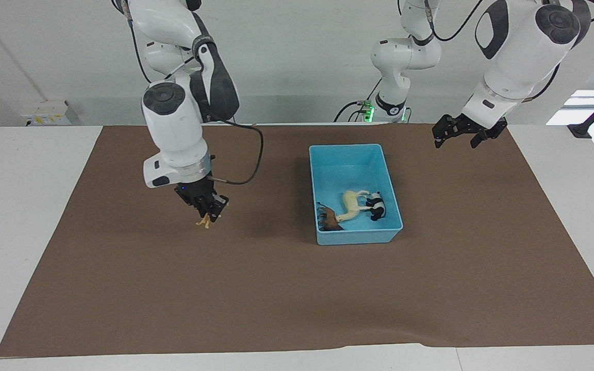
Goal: Put all toys into storage box
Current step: 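Carry the small brown animal into the box with the right gripper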
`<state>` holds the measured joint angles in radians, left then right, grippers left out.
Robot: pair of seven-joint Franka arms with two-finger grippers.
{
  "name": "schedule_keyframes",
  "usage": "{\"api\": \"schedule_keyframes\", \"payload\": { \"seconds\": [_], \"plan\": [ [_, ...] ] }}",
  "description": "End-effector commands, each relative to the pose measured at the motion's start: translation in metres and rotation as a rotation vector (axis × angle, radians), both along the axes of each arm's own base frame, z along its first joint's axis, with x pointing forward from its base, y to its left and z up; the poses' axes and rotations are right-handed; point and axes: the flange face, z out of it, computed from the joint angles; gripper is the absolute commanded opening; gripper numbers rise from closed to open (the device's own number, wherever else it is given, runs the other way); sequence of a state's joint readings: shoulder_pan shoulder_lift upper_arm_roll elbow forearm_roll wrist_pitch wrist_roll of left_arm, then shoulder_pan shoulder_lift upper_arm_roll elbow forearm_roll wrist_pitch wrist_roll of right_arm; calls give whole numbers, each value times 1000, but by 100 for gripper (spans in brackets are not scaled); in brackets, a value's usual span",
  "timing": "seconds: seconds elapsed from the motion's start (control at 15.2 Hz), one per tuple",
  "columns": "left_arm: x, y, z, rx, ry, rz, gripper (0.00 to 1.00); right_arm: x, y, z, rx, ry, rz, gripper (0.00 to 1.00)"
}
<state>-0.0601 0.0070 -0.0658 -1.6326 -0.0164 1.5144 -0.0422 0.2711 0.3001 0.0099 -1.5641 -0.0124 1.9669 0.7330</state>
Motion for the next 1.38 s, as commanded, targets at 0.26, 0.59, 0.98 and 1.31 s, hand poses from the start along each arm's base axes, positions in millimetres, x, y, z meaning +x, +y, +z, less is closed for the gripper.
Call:
{"api": "schedule_keyframes", "payload": {
  "seconds": [0.26, 0.59, 0.98, 1.31],
  "plan": [
    [-1, 6, 6, 16, 2, 1, 100, 2, 156, 26, 189, -46, -215, 0],
    [-5, 11, 23, 62, -25, -26, 100, -34, 283, -44, 225, -89, -213, 0],
    [-9, 6, 21, 55, -34, -29, 100, -68, 312, -78, 157, -27, -223, 100],
    [-9, 13, 21, 57, -31, -12, 100, -39, 253, -13, 167, -67, -250, 100]
  ]
}}
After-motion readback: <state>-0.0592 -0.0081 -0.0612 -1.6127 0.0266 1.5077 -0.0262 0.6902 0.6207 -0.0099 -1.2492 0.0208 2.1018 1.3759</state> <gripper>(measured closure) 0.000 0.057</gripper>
